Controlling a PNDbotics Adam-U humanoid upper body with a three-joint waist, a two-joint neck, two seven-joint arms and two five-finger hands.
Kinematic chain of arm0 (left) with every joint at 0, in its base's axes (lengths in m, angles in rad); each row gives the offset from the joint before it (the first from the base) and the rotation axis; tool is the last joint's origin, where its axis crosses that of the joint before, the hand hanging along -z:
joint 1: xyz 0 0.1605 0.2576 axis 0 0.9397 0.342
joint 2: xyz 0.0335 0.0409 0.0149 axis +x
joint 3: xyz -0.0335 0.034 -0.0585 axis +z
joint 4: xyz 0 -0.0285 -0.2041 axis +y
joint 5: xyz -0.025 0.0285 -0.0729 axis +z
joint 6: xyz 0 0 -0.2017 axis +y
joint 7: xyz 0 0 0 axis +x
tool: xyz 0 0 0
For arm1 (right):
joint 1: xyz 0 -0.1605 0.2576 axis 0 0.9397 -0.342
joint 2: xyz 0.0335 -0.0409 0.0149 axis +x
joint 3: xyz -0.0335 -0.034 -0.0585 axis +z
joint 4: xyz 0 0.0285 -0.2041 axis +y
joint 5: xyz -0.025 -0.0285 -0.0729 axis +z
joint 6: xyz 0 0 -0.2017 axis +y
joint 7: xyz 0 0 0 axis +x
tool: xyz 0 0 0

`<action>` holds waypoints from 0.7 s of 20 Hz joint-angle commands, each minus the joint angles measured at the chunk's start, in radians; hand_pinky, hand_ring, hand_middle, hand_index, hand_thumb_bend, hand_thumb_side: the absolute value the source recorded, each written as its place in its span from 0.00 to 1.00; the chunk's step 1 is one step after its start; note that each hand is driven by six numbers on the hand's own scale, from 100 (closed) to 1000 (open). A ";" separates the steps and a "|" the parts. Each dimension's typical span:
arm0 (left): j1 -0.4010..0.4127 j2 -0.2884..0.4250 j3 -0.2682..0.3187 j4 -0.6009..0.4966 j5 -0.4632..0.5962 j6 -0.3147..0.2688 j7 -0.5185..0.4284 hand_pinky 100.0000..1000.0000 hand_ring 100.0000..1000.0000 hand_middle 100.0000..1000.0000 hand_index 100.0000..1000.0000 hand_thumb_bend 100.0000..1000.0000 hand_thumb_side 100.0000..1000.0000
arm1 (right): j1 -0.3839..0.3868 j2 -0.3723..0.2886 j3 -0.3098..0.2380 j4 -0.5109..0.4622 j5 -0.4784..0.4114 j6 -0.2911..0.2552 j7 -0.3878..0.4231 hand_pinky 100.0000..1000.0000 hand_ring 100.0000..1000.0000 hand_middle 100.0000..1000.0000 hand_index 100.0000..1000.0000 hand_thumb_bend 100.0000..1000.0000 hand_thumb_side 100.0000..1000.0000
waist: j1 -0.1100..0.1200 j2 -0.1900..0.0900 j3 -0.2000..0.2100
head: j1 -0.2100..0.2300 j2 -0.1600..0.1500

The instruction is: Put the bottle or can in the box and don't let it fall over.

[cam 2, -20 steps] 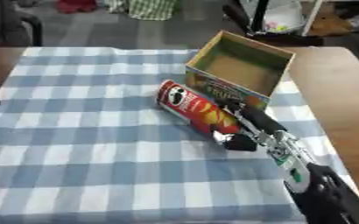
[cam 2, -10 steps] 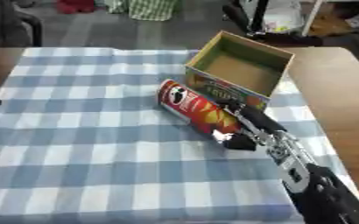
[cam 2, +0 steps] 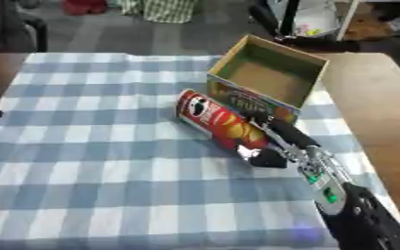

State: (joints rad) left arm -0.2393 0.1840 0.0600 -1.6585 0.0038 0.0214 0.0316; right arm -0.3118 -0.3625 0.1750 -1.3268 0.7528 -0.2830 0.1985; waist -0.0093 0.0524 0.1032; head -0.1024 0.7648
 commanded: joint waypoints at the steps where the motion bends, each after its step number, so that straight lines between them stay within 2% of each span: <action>1: -0.013 0.012 0.008 -0.017 0.001 -0.004 0.001 0.82 0.85 0.68 0.90 0.39 0.88 | 0.066 -0.021 0.059 0.034 0.071 -0.048 0.000 0.90 1.00 0.86 1.00 0.00 0.56 | 0.009 -0.009 -0.001 | 0.002 0.005; 2: -0.014 0.012 0.008 -0.017 0.001 -0.004 0.001 0.82 0.85 0.68 0.90 0.39 0.88 | 0.072 -0.028 0.064 0.009 0.088 -0.065 -0.007 0.90 1.00 0.86 1.00 0.00 0.53 | 0.009 -0.009 -0.001 | 0.002 0.005; 7: -0.014 0.013 0.008 -0.017 0.002 -0.005 0.000 0.82 0.85 0.68 0.90 0.39 0.88 | 0.104 -0.066 0.072 -0.071 0.171 -0.148 -0.004 0.90 1.00 0.90 1.00 0.00 0.15 | 0.009 -0.010 -0.002 | 0.001 0.005; 14: -0.014 0.014 0.010 -0.017 0.002 -0.005 0.002 0.82 0.85 0.68 0.90 0.39 0.88 | 0.115 -0.056 0.019 0.005 0.276 -0.258 -0.017 0.89 1.00 0.90 1.00 0.00 0.14 | 0.009 -0.011 -0.005 | 0.004 0.005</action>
State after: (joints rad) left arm -0.2393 0.1840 0.0605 -1.6587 0.0039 0.0213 0.0316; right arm -0.2404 -0.3997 0.1861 -1.4155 0.9422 -0.5236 0.1654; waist -0.0093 0.0524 0.1010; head -0.1010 0.7648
